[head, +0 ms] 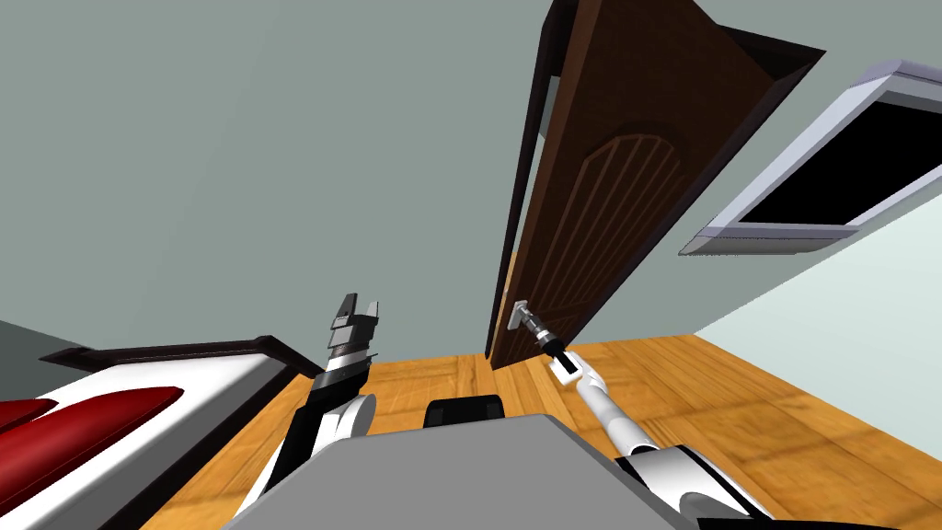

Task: Pull the door open

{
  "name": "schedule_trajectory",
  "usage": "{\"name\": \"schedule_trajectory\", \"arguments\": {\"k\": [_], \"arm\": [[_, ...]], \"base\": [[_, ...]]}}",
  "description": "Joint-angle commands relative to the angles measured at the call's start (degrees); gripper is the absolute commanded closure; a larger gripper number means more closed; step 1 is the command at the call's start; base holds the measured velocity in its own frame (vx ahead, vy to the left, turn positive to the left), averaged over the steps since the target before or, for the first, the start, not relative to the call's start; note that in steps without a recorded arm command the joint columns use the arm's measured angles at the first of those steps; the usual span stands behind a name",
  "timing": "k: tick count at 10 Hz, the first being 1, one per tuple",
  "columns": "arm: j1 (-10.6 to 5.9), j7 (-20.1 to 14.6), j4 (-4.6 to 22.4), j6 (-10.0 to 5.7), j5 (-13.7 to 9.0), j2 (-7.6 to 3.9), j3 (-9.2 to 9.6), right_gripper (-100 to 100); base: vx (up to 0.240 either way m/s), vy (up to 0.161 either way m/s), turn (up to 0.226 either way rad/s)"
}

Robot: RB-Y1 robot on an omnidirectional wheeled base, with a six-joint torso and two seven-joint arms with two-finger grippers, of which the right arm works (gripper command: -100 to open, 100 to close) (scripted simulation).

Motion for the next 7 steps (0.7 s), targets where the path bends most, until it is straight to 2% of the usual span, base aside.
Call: {"name": "schedule_trajectory", "arguments": {"k": [1, 3, 5, 6, 7], "arm": [[-0.4, -2.86, -0.11, 0.62, -0.95, -0.38, -0.54, 100], [-0.54, -4.67, -0.11, 0.82, -1.37, -0.25, -0.45, 100], [-0.85, -8.11, -0.1, 1.26, -2.3, 0.02, -0.24, 100], [-0.85, -8.44, -0.1, 1.26, -2.3, 0.02, -0.24, 100], [-1.01, -10.42, -0.09, 1.5, -2.79, 0.17, -0.14, 100]], "base": [[-0.055, -0.057, 0.057], [-0.045, -0.036, 0.041], [-0.031, -0.031, 0.032], [-0.025, -0.025, -0.003], [-0.047, -0.036, 0.073]]}}
